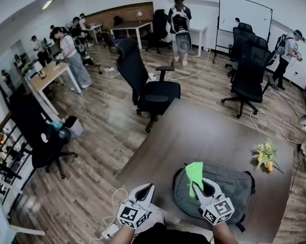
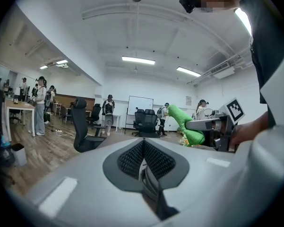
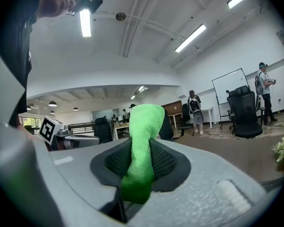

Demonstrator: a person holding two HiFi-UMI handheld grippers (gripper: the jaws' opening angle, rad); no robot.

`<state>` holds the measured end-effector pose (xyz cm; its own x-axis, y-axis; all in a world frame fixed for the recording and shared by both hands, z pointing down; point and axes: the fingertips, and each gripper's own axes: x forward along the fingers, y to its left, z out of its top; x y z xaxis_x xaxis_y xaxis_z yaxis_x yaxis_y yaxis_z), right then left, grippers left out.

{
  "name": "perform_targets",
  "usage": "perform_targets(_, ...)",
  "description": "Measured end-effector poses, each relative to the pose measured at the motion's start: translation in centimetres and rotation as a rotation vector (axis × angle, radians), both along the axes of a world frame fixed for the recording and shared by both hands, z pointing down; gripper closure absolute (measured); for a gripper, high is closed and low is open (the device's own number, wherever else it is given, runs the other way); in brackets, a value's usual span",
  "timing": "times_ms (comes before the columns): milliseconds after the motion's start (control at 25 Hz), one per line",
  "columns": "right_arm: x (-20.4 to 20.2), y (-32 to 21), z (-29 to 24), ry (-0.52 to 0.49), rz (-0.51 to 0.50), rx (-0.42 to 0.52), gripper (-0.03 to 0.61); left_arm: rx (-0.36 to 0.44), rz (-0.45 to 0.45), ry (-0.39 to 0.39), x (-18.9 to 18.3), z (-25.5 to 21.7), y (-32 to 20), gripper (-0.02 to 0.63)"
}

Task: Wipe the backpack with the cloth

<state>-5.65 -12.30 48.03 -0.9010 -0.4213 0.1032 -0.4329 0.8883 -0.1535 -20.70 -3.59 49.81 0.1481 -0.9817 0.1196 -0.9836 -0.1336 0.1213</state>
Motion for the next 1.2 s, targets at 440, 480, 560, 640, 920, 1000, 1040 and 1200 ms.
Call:
perform_targets(440, -0.9, -1.8, 1.1, 0.025, 0.172, -0.013, 0.479, 0.005, 0.18, 0.0, -1.8, 0.4, -4.7, 0.595)
perform_targets(480, -0.8, -1.8, 1.3, 0.029, 0.188, -0.016, 0.479, 0.006, 0.199, 0.001, -1.8, 0.8, -4.9, 0.595)
perform_targets(560, -0.6, -1.8, 1.6, 0.035, 0.222, -0.017, 0.479, 0.015, 0.239, -0.001, -1.7, 1.3, -5.5, 0.594)
perform_targets(640, -0.3, -2.0, 1.8, 0.045, 0.256, -0.017, 0.479, 0.015, 0.266, -0.001, -1.5, 1.2, -6.1, 0.595)
perform_targets(920, 2.0, -3.1, 4.5, 0.106, 0.408, -0.062, 0.479, -0.014, 0.332, -0.006, -0.1, 2.6, -8.0, 0.594)
perform_targets(1000, 2.9, -3.6, 5.3, 0.101, 0.444, -0.097, 0.479, -0.033, 0.333, -0.006, 0.4, 3.3, -8.6, 0.595)
perform_targets(1040, 3.3, -4.0, 5.5, 0.092, 0.455, -0.112, 0.479, -0.039, 0.331, -0.005, 0.6, 3.7, -9.0, 0.595)
perform_targets(1200, 4.5, -5.1, 6.7, 0.084, 0.467, -0.166, 0.479, -0.058, 0.327, 0.003, 1.8, 4.4, -10.4, 0.595)
